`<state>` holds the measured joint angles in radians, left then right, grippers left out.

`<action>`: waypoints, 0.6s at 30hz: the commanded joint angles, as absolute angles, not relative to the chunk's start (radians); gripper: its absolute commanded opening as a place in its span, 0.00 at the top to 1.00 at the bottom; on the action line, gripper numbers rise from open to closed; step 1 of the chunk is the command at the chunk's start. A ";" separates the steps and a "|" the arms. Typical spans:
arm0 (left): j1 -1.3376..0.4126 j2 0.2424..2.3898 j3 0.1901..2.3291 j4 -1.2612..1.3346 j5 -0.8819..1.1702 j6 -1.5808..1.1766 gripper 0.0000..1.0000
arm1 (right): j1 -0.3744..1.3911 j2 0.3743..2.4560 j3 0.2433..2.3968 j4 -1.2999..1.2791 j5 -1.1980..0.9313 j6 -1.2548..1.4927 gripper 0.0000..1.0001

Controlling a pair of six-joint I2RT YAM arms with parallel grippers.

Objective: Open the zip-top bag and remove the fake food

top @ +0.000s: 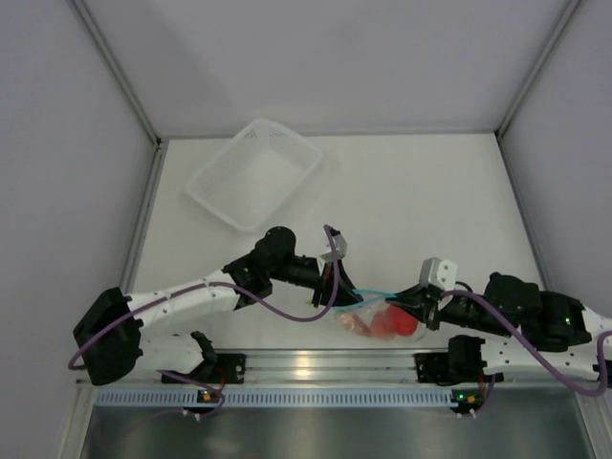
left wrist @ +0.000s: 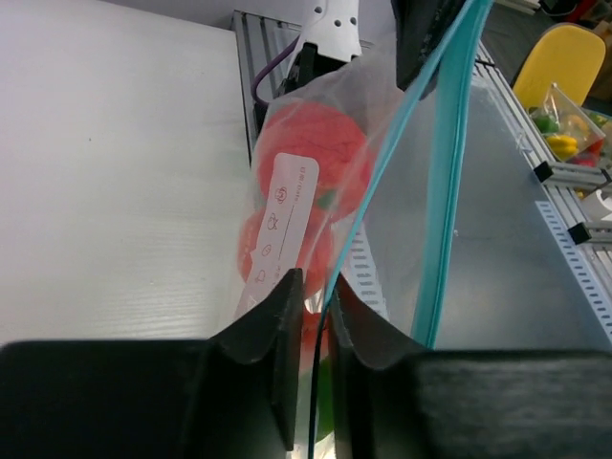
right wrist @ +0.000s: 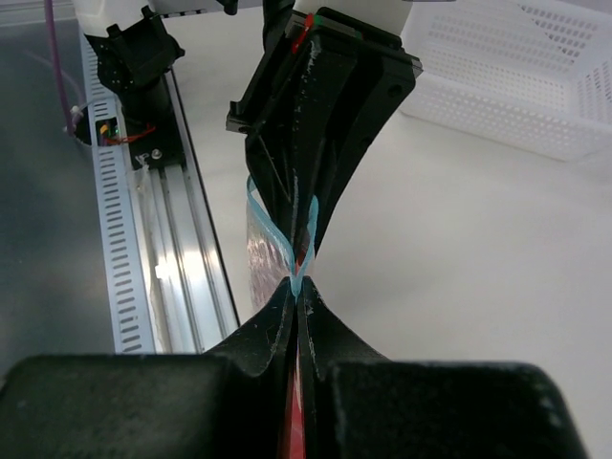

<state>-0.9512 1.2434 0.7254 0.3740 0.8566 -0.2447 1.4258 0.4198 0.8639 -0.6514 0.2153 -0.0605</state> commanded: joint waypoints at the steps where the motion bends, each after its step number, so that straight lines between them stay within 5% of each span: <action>1: -0.957 1.226 0.726 0.420 0.798 -0.224 0.87 | 1.420 0.414 0.867 -0.568 0.198 -0.066 1.00; 3: -0.957 1.218 0.730 0.420 0.749 -0.235 1.00 | 1.419 0.416 0.865 -0.571 0.196 -0.064 1.00; 8: -0.957 1.200 0.730 0.420 0.609 -0.282 1.00 | 1.420 0.433 0.874 -0.563 0.287 -0.049 0.98; 11: -0.957 1.177 0.727 0.419 0.479 -0.308 1.00 | 1.420 0.437 0.884 -0.549 0.431 -0.019 0.64; 13: -0.957 1.152 0.716 0.419 0.378 -0.321 1.00 | 1.420 0.436 0.887 -0.537 0.500 0.024 0.56; 14: -0.956 1.144 0.713 0.419 0.350 -0.333 1.00 | 1.419 0.434 0.891 -0.526 0.562 0.041 0.28; 16: -0.957 1.128 0.725 0.375 0.245 -0.337 1.00 | 1.419 0.423 0.894 -0.512 0.648 0.083 0.01; 18: -0.957 1.123 0.742 0.328 0.146 -0.344 1.00 | 1.419 0.414 0.890 -0.494 0.705 0.161 0.00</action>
